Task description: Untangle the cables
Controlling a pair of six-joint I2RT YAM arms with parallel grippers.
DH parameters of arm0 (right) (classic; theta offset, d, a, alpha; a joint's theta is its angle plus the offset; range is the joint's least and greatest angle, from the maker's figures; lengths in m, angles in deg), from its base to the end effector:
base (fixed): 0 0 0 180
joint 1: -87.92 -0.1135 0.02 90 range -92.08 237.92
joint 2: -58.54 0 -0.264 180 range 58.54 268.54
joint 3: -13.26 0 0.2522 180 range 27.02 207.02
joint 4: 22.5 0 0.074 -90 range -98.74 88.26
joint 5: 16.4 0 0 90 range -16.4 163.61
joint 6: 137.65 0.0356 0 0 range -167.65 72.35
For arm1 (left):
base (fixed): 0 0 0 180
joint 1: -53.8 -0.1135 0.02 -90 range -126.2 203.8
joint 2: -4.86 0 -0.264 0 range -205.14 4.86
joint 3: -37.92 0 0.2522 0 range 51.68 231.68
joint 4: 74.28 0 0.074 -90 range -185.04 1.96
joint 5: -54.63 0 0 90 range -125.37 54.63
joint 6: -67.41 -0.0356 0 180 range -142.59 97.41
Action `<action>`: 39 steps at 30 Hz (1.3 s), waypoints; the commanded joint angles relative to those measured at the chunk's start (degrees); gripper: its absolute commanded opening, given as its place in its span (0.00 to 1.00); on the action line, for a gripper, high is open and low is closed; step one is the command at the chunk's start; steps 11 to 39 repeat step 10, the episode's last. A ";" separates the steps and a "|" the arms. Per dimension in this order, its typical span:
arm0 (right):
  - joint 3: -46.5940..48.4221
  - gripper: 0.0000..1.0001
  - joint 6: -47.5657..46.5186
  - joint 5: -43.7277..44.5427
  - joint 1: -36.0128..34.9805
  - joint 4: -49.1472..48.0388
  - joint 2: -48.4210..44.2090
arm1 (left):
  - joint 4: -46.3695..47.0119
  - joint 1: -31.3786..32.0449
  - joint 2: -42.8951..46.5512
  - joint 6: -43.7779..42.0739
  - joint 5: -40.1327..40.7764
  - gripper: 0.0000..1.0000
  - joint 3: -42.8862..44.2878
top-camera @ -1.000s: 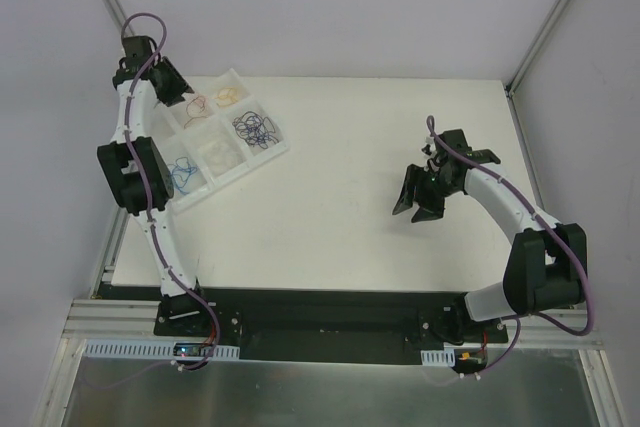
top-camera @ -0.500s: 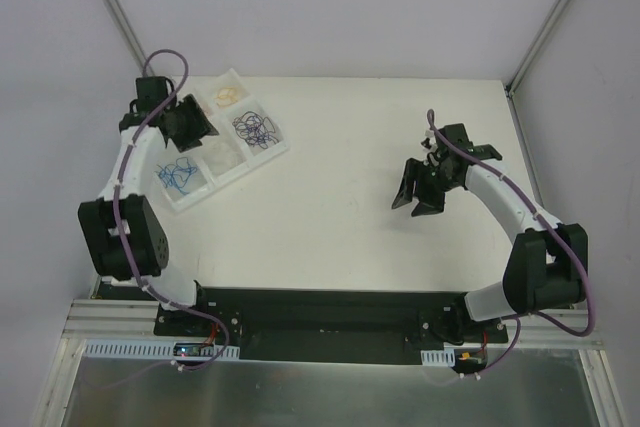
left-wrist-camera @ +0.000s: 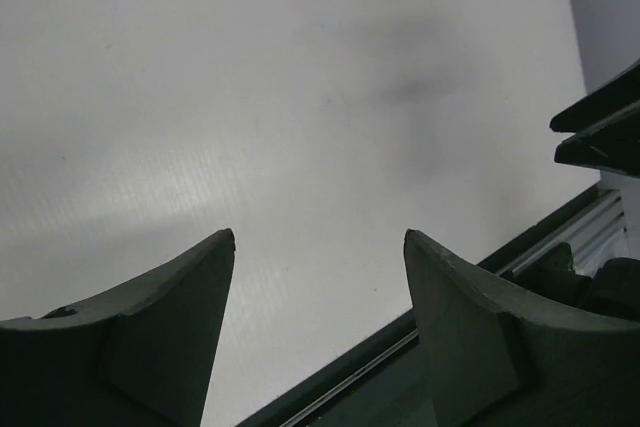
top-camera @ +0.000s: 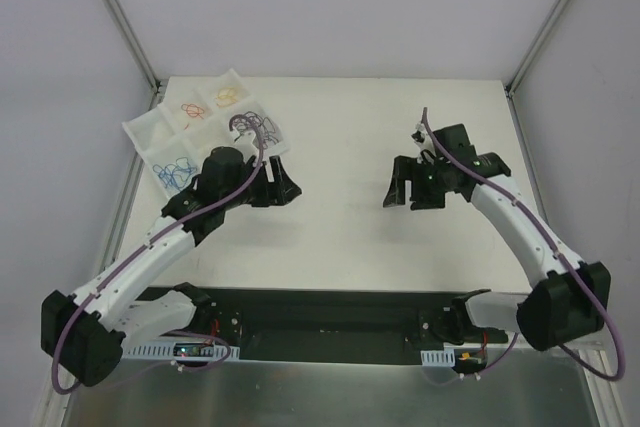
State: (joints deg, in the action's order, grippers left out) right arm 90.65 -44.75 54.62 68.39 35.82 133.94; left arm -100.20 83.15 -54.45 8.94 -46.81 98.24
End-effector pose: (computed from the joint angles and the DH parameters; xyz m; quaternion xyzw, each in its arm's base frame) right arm 0.2461 0.0996 0.2881 -0.1838 0.9272 0.2104 0.2495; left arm 0.2024 -0.1219 0.2991 0.0377 0.8396 -0.3436 0.4189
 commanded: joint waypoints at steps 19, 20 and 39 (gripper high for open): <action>-22.92 0.96 4.93 16.98 -0.16 -10.09 -48.64 | 14.71 3.97 19.04 6.79 4.68 0.82 -12.28; -22.92 0.96 4.93 16.98 -0.16 -10.09 -48.64 | 14.71 3.97 19.04 6.79 4.68 0.82 -12.28; -22.92 0.96 4.93 16.98 -0.16 -10.09 -48.64 | 14.71 3.97 19.04 6.79 4.68 0.82 -12.28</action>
